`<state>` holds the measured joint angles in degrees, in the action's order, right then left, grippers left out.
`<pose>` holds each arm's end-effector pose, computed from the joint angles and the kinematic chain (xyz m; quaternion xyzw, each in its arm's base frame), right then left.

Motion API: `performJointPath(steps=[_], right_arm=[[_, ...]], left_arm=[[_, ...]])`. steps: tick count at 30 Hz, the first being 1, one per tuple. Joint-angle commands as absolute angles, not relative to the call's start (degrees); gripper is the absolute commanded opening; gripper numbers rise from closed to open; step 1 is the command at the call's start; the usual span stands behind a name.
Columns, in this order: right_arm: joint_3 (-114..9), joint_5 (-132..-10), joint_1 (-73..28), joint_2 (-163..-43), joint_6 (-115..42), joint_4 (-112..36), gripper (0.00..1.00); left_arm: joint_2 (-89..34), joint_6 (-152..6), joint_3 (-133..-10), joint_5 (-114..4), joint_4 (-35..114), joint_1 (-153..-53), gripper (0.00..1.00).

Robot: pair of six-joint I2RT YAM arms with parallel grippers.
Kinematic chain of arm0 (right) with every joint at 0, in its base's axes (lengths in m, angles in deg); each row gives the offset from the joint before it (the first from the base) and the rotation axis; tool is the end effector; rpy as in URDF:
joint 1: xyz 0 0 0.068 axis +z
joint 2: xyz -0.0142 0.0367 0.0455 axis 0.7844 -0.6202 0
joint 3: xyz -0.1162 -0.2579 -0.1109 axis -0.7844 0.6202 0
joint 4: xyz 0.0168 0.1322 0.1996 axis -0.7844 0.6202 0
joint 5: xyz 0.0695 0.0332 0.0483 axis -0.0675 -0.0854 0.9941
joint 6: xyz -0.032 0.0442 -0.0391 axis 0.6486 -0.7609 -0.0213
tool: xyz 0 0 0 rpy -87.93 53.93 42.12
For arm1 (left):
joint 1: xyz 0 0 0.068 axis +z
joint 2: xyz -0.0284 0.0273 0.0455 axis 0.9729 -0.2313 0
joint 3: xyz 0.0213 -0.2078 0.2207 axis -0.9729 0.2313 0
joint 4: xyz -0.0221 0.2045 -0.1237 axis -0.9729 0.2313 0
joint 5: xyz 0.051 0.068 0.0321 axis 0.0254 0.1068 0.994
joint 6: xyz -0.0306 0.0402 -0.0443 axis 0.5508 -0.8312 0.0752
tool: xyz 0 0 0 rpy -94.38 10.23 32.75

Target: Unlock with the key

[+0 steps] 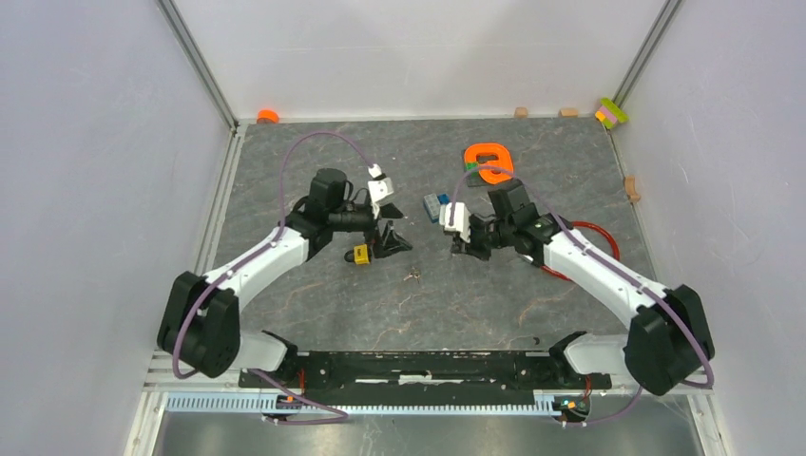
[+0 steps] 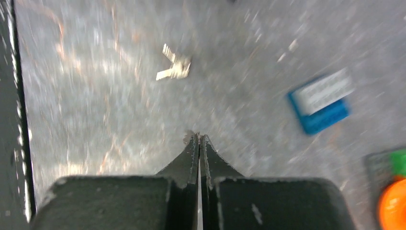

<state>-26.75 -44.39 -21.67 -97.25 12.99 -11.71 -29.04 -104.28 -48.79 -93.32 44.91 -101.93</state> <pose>0.1951 0.1475 0.2649 -0.6139 0.6715 0.2432 0.3363 0.2306 -0.1520 0.2934 0.4867 0.6652 -0.3656 0.4324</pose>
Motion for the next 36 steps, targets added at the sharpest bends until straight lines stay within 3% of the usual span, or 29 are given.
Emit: performJointPath(steps=[1, 6, 10, 14, 17, 19, 23, 25, 27, 33, 36], right_arm=[[-32.76, -34.19, -21.67, -94.16, 2.60, -22.79, 0.00], [-36.57, -29.34, -21.64, -96.42, -0.68, -23.41, 0.00], [-36.70, -26.35, -21.73, -96.23, -3.27, -25.63, 0.00], [-36.66, -26.10, -21.78, -95.78, -4.18, -26.04, 0.00], [-36.42, -26.20, -22.16, -95.47, -3.37, -25.24, 0.00], [-36.74, -25.66, -22.25, -95.47, -2.38, -23.90, 0.00], [-37.18, -25.32, -22.48, -95.39, -0.52, -21.33, 0.00], [-37.41, -24.95, -22.66, -95.11, 0.07, -20.48, 0.00], [-37.70, -24.58, -22.71, -94.93, 0.71, -19.57, 0.00], [-37.36, -24.66, -22.90, -95.00, 1.60, -18.55, 0.00], [-37.05, -24.40, -23.00, -94.75, 1.15, -18.91, 0.00]], left_arm=[[-33.41, -92.89, -48.20, -105.87, 27.51, -106.17, 0.96], [-35.85, -96.71, -50.53, -104.44, 22.35, -110.94, 0.93], [-37.65, -95.31, -50.67, -104.65, 17.41, -111.27, 0.83], [-37.86, -93.94, -48.67, -107.12, 13.27, -111.26, 0.59], [-36.97, -94.30, -46.69, -108.16, 12.67, -111.17, 0.48], [-36.02, -95.26, -45.60, -108.33, 12.73, -110.87, 0.50], [-35.10, -96.31, -45.15, -109.74, 13.94, -109.93, 0.71], [-34.58, -97.72, -44.97, -110.66, 15.40, -109.31, 0.71], [-34.23, -99.89, -45.02, -110.98, 17.40, -109.10, 0.67], [-34.55, -100.89, -46.03, -111.35, 18.93, -109.06, 0.39], [-34.79, -101.45, -46.13, -110.69, 18.87, -109.15, 0.36]])
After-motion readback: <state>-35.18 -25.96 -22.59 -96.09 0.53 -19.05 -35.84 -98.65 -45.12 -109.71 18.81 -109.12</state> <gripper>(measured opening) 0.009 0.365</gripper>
